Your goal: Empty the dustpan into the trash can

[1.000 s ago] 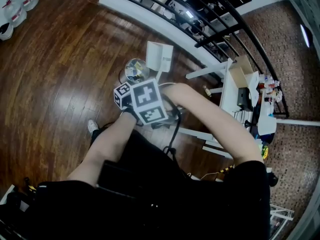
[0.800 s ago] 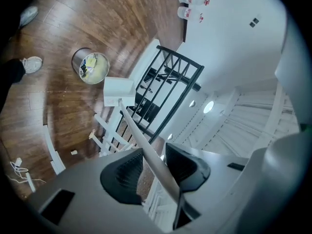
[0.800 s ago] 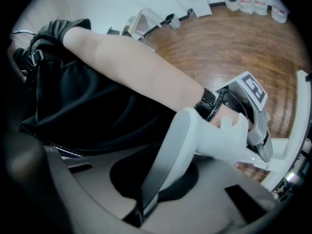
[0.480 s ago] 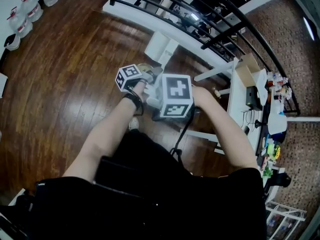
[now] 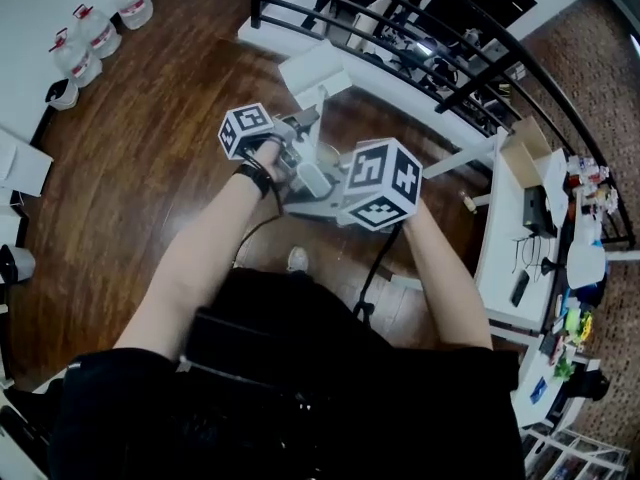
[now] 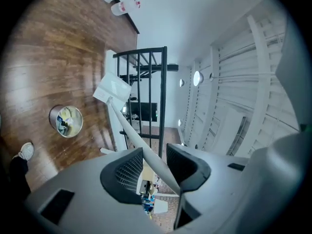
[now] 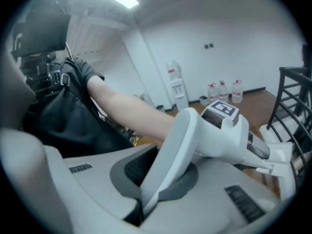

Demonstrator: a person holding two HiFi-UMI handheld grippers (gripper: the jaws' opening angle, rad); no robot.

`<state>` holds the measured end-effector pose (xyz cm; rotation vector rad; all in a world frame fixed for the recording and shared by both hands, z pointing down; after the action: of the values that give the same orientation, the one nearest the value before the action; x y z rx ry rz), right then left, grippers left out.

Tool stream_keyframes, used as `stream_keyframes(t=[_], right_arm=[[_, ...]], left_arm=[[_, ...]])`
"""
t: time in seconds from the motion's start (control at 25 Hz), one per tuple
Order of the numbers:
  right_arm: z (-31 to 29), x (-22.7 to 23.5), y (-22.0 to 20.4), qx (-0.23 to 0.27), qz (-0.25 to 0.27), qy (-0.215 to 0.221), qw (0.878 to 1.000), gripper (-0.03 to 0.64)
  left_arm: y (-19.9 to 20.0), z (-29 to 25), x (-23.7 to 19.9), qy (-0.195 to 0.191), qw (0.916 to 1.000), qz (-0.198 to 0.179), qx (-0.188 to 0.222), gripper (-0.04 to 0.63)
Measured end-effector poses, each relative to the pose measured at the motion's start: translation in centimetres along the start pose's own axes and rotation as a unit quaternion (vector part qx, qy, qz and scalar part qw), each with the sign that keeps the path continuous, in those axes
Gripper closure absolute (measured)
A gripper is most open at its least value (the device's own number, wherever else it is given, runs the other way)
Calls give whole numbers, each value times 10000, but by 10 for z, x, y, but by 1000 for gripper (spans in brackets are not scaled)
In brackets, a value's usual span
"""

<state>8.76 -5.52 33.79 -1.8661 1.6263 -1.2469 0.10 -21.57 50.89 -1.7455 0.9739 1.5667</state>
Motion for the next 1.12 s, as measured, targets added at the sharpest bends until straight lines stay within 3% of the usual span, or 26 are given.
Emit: stream_keyframes(t=[0.2, 0.4, 0.64, 0.68, 0.72, 0.88, 1.0, 1.12], right_arm=[[16, 13, 15, 1454, -71, 184, 9892, 611], [10, 30, 29, 2284, -196, 568, 9717, 611], [-12, 45, 50, 2611, -293, 925, 9604, 611], [-15, 46, 52, 2634, -313, 992, 9591, 611], [-19, 47, 54, 2646, -336, 1063, 9579, 611], [-37, 52, 62, 2648, -494, 1349, 9536, 609], [-55, 55, 65, 2592, -654, 1558, 9509, 609], [-73, 60, 62, 2522, -821, 1709, 9489, 609]], left_arm=[[31, 21, 6, -20, 9990, -274, 350, 453], [63, 48, 6, 109, 9958, -357, 837, 466], [100, 82, 3, 224, 9894, -539, 1327, 472], [104, 89, 1, 280, 9875, -581, 1437, 493], [110, 97, -1, 354, 9853, -621, 1553, 593], [133, 127, -7, 504, 9773, -861, 1870, 598], [145, 154, -5, 419, 9698, -1256, 2047, 603], [153, 177, 5, 290, 9574, -1931, 2127, 603]])
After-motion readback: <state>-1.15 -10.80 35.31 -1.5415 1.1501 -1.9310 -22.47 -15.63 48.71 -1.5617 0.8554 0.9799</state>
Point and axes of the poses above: the fingertips, and each gripper's own axes: z backward along the fingers, x to its right, y out of its top, the point moved 9 cm from there along z, backward along the fingers, and after that the axes turned 7 degrees about x, right-handed, at the moved point
